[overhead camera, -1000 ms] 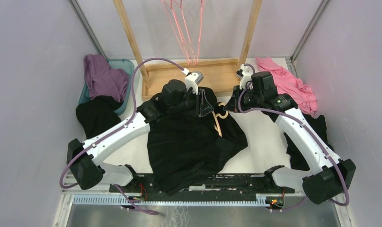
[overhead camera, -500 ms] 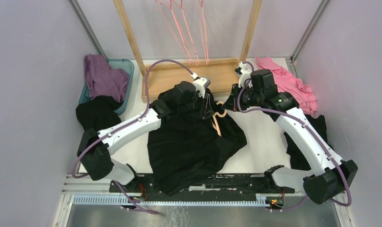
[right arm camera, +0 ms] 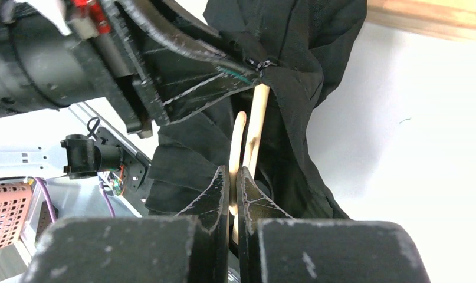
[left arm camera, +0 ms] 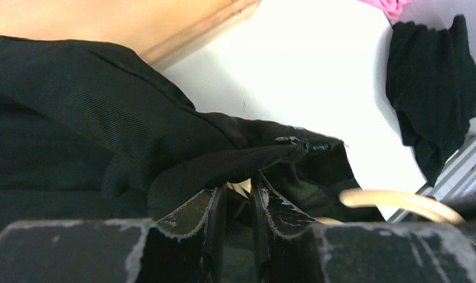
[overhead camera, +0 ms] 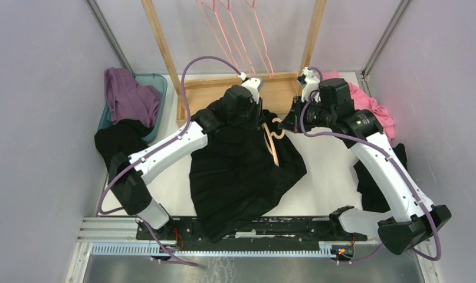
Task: Place the skirt on the hanger
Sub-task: Pick up the hanger at the center of the board.
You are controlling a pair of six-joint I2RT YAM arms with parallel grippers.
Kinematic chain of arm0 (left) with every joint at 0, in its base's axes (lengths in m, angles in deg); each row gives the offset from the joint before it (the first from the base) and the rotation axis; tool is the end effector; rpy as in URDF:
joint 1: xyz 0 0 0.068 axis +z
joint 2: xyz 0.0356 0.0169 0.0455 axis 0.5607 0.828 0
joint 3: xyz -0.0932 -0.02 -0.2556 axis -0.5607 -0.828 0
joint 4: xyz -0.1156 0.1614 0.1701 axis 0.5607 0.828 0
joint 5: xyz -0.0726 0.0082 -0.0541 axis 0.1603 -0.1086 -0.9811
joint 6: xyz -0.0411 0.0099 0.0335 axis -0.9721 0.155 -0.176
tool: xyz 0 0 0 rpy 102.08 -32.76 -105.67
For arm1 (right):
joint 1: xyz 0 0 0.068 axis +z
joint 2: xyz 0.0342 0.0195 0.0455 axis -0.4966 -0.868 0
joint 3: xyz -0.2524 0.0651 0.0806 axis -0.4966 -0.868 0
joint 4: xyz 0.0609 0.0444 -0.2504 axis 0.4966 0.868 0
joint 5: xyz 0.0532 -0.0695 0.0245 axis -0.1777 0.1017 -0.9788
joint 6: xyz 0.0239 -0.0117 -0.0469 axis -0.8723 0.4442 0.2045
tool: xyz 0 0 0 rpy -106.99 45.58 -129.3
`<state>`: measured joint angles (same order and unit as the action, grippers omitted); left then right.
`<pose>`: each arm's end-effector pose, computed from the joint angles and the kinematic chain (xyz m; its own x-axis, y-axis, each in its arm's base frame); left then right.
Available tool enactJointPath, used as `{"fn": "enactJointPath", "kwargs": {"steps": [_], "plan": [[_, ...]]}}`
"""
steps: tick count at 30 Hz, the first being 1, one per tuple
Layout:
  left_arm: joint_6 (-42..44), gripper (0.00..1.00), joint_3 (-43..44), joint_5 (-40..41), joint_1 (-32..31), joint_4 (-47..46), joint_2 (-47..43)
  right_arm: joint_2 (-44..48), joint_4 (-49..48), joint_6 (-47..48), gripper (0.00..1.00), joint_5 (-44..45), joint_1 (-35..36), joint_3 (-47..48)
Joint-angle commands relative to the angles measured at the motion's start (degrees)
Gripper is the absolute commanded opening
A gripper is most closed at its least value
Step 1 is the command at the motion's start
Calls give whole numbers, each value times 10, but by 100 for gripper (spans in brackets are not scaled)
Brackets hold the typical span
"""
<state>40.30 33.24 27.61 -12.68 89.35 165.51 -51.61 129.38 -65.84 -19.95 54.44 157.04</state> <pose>0.2516 -0.2650 0.3454 -0.5743 0.0873 -0.8140 0.5258 0.8014 -0.2850 0.2187 0.1155 0.3945 -0.7442 0.0407 -0.6668 -0.4200 0.7477 0.5144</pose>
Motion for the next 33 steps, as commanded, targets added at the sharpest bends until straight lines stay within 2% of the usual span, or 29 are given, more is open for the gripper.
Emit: {"fn": "enactJointPath", "kwargs": {"steps": [1, 5, 16, 26, 27, 33], "plan": [[16, 27, 79, 34, 12, 32, 39, 13, 1, 15, 1, -5, 4, 94], [15, 26, 105, 31, 13, 48, 53, -13, 31, 28, 1, 10, 5, 161], [15, 33, 129, 8, 15, 72, -24, -75, 143, 57, 1, 56, 3, 320], [16, 45, 172, 13, 15, 103, -63, -43, 180, 55, 1, 71, -3, 309], [22, 48, 199, 11, 17, 114, -49, -37, 187, 53, 1, 71, -3, 308], [25, 49, 283, -7, 18, 141, -12, -33, 223, 57, 1, 95, -7, 334]]}}
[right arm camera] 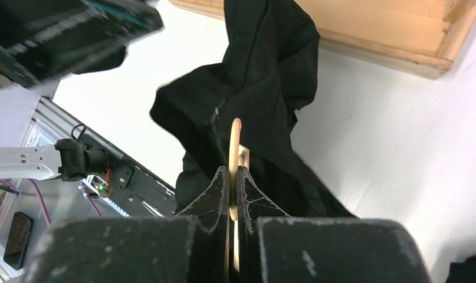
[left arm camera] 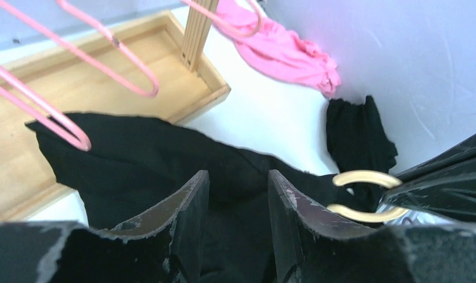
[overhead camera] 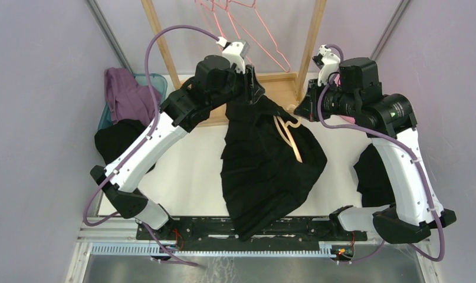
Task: Place the skirt on the hanger
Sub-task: Pick up the hanger at the center of the board.
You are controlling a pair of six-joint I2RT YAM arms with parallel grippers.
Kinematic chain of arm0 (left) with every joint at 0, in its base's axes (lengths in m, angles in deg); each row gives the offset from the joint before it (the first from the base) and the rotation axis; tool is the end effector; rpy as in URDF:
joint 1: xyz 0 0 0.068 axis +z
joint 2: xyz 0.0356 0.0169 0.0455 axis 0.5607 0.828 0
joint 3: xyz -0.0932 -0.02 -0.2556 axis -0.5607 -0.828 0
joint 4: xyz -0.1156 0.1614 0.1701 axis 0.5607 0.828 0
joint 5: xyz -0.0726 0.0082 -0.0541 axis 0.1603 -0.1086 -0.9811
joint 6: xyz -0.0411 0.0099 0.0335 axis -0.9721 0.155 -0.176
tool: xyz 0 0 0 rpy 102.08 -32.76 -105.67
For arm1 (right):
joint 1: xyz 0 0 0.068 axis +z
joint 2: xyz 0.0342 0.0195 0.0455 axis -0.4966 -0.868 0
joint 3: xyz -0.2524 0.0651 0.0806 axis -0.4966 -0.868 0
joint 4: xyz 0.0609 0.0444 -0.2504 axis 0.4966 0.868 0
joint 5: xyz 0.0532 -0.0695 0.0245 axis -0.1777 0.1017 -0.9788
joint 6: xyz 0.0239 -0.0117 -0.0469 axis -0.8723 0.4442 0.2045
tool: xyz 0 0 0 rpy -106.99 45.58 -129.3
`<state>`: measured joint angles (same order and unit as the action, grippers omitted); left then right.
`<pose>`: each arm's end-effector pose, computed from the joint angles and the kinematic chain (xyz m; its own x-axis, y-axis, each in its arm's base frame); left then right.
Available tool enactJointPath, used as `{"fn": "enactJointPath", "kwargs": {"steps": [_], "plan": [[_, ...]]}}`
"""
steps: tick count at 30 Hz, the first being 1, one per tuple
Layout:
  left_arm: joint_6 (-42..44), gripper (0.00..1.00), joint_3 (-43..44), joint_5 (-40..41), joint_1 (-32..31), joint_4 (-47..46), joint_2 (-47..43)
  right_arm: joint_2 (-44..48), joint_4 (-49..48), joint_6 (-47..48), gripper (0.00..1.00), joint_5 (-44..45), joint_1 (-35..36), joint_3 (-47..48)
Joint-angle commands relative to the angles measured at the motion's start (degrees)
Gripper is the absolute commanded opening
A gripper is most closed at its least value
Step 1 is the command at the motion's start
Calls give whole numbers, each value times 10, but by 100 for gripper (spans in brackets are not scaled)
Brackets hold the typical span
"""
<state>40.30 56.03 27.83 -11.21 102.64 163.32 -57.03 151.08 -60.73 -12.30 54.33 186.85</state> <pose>0.2344 -0.2341 0.4693 -0.4527 -0.0523 -0.8901 0.5465 0.7725 -0.3234 0.1910 0.0974 0.4932 -0.6500 0.0138 -0.7598 -0.4275 0.8200 0.3805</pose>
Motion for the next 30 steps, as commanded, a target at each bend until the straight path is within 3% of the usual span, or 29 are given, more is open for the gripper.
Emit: {"fn": "enactJointPath", "kwargs": {"steps": [1, 7, 15, 23, 30], "plan": [[24, 49, 64, -11, 4, 10, 12, 22, 14, 7, 1, 26, -6, 39], [18, 53, 151, -19, 4, 25, 56, 43, 20, 2, 1, 42, -13, 12], [-15, 53, 340, -60, 9, 51, 203, 19, 42, 12, 1, 63, -50, 50], [-36, 53, 348, -80, 28, 7, 242, -87, 116, 38, 1, 85, -89, 234], [-27, 53, 353, -85, 57, 26, 230, -200, 169, 42, 1, 64, -120, 423]]}}
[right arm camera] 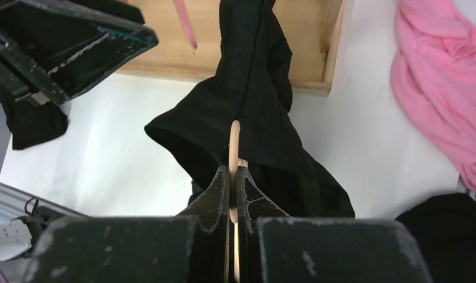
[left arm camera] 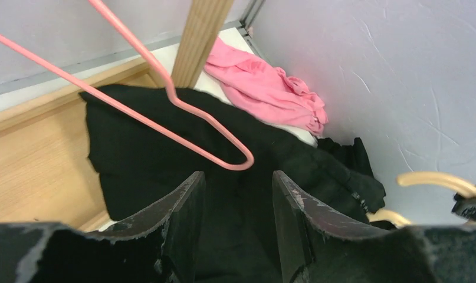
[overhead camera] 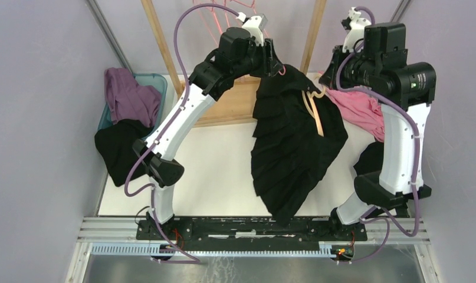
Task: Place the skirt on the hanger
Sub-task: Pick up the hanger at the center of the board.
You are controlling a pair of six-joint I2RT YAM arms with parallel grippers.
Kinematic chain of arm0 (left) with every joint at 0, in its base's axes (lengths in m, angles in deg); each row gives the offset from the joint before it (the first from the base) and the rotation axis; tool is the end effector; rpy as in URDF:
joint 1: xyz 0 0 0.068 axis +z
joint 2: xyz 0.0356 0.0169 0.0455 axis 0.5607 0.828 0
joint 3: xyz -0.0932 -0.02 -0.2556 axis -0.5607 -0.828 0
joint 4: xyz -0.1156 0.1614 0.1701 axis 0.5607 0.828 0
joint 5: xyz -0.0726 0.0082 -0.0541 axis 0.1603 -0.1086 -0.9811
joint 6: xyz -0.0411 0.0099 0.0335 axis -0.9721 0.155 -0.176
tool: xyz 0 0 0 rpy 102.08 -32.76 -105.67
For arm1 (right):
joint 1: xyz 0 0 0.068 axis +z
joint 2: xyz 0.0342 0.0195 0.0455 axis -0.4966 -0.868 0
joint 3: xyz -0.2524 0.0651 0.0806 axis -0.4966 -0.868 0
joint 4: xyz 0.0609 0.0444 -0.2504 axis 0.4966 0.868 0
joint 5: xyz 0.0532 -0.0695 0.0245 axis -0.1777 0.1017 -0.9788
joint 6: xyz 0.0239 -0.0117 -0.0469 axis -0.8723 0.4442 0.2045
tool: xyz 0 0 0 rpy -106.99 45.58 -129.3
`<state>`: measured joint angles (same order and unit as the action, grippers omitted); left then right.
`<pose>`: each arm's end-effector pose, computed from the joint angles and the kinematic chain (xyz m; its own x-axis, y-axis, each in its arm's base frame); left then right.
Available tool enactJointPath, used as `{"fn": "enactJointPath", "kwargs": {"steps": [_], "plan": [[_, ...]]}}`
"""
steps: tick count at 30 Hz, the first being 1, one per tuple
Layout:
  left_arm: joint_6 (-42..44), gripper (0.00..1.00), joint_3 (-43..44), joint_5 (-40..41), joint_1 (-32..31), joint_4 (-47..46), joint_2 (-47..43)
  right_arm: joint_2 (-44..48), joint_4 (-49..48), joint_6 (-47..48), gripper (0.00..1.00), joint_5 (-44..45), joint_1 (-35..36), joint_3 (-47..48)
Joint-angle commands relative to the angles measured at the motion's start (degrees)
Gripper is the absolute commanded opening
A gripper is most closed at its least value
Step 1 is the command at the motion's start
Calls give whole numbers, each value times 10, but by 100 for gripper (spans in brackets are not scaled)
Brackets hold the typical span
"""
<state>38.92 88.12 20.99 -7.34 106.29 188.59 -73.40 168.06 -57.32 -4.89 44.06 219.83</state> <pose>0.3208 -0.2863 0.4792 -0.4558 -0.1056 -0.8838 0.5760 0.7220 -0.3833 0.2212 0.0612 0.5429 -0.6019 0.0874 -0.7938 -0.2162 0.9390 0.2673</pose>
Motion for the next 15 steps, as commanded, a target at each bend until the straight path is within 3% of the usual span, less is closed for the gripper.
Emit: {"fn": "enactJointPath", "kwargs": {"steps": [1, 11, 15], "plan": [[-12, 53, 32, -18, 26, -5, -26, -44, -8, 6, 1, -20, -21, 103], [11, 52, -54, -44, 55, 23, -104, -28, -227, -16, 1, -74, -29, 8], [11, 48, -165, -90, 23, 12, -172, -26, -253, -23, 1, -89, -29, -1]]}}
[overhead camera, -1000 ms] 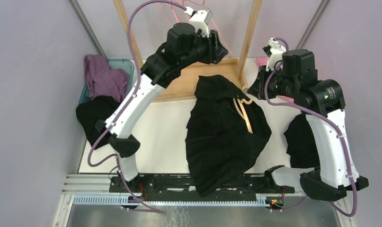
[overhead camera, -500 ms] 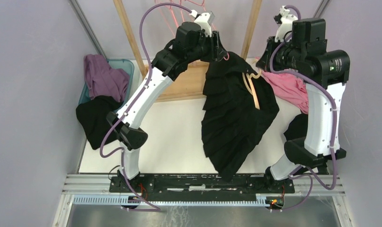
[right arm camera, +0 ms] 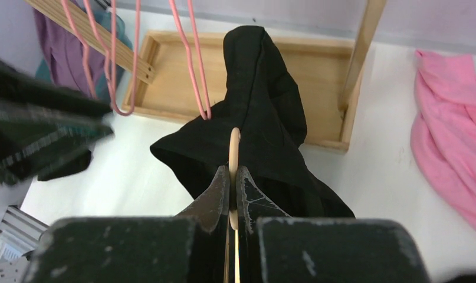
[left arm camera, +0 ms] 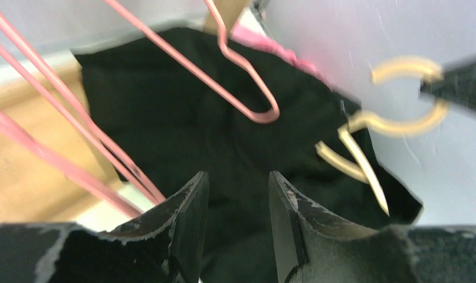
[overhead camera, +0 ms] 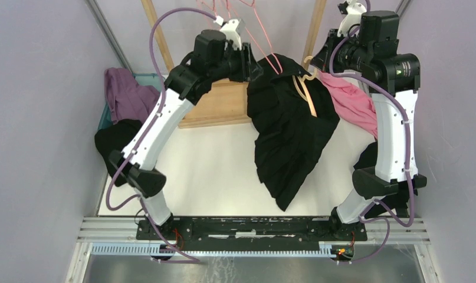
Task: Place the skirt on the hanger
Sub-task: Pick up the hanger at the center of the board.
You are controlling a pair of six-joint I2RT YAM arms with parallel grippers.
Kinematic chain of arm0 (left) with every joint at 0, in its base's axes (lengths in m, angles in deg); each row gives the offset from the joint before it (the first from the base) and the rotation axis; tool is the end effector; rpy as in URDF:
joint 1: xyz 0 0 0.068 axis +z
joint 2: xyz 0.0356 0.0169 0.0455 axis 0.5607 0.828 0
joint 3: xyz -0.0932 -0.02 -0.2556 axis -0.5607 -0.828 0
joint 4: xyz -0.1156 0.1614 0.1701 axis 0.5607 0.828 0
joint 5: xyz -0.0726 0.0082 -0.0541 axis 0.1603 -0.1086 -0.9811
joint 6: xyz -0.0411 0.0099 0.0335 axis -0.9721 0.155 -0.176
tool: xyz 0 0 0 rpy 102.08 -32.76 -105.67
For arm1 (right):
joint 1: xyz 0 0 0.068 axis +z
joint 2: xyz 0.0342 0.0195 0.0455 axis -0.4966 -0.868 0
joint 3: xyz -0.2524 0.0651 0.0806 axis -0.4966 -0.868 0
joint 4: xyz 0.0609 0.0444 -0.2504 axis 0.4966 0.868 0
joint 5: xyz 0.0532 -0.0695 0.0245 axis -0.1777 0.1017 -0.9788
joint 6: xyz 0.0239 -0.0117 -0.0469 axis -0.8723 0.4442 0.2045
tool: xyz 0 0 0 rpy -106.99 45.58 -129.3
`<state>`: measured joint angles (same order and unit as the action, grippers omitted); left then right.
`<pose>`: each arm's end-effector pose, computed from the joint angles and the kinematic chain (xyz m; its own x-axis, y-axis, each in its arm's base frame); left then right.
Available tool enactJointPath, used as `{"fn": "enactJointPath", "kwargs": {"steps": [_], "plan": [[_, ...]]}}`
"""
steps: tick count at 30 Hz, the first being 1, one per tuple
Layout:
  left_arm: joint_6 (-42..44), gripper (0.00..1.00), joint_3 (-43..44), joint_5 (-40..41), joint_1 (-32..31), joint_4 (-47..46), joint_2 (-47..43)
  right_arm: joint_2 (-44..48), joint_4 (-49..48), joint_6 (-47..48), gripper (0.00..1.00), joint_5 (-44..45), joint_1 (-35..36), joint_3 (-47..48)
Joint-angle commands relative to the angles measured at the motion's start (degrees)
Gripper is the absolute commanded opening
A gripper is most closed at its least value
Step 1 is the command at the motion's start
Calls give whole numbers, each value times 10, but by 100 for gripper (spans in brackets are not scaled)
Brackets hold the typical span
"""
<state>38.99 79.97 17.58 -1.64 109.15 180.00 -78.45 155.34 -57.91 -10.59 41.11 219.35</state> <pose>0.3139 -0.2312 0.4891 -0.4887 -0.1135 -0.8650 0.5282 0.7506 -0.3969 0.2730 0.0631 0.5417 -0.5171 0.1397 -0.8444 -0.2754 0.9069 0.3187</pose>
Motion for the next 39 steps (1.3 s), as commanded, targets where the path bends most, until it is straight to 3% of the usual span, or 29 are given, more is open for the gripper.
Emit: {"fn": "enactJointPath", "kwargs": {"steps": [1, 5, 10, 14, 18, 25, 39], "plan": [[6, 48, -134, -52, -51, -38, -116, 29, -133, -19, 1, -34, -1, -8], [-36, 49, -288, -12, -134, -111, -199, 63, -180, -29, 1, -35, -1, -86], [-108, 49, -378, 62, -216, -191, -250, 98, -220, -42, 1, -45, 0, -162], [-164, 51, -431, 99, -244, -298, -263, 114, -244, -56, 1, -60, -1, -205], [-171, 55, -432, 146, -245, -374, -238, 125, -242, -57, 1, -75, 0, -211], [-169, 60, -351, 179, -238, -416, -137, 144, -231, -53, 1, -90, 0, -213], [-169, 60, -310, 222, -226, -421, -75, 170, -224, -44, 1, -108, 0, -219]]}}
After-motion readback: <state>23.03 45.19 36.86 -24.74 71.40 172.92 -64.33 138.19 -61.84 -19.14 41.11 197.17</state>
